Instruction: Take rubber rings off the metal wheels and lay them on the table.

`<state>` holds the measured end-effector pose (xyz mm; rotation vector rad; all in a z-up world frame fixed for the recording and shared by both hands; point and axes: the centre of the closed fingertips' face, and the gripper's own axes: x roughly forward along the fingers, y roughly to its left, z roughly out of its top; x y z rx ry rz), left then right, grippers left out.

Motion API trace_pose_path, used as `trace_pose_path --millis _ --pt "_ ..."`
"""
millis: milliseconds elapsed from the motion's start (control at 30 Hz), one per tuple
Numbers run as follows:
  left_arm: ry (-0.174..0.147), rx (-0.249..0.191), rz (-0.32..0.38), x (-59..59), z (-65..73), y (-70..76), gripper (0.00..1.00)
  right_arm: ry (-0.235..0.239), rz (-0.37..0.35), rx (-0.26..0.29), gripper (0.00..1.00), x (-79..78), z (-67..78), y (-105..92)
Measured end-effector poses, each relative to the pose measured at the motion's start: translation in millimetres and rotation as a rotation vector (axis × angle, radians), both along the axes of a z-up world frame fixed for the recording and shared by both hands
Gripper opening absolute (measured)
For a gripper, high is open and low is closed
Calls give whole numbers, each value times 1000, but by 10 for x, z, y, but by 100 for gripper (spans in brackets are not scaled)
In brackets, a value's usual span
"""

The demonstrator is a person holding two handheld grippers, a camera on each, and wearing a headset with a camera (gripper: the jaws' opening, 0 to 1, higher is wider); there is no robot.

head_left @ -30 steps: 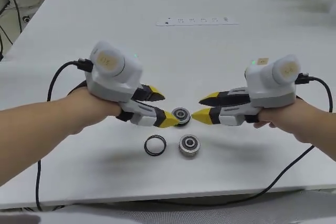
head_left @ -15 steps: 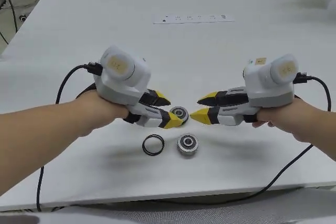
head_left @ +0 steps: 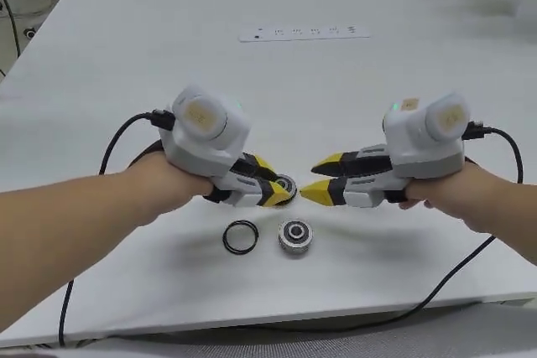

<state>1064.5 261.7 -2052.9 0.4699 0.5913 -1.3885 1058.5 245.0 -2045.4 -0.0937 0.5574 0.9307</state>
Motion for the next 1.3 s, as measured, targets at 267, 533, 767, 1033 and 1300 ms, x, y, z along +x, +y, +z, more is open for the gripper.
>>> trace_pose_path --millis 267,533,767,1033,1300 --pt "-54 14 -6 23 -11 15 9 -2 -4 0 26 8 -5 1" --pt "-76 9 -1 -1 -5 19 9 -2 12 -3 26 -10 -23 78" --pt "-77 2 18 16 -10 16 9 4 34 -21 26 -24 -76 129" --pt "-80 7 31 47 -20 15 9 12 37 -35 26 28 -154 167" --pt "-80 10 37 65 -27 9 8 9 28 -59 27 91 -233 237"
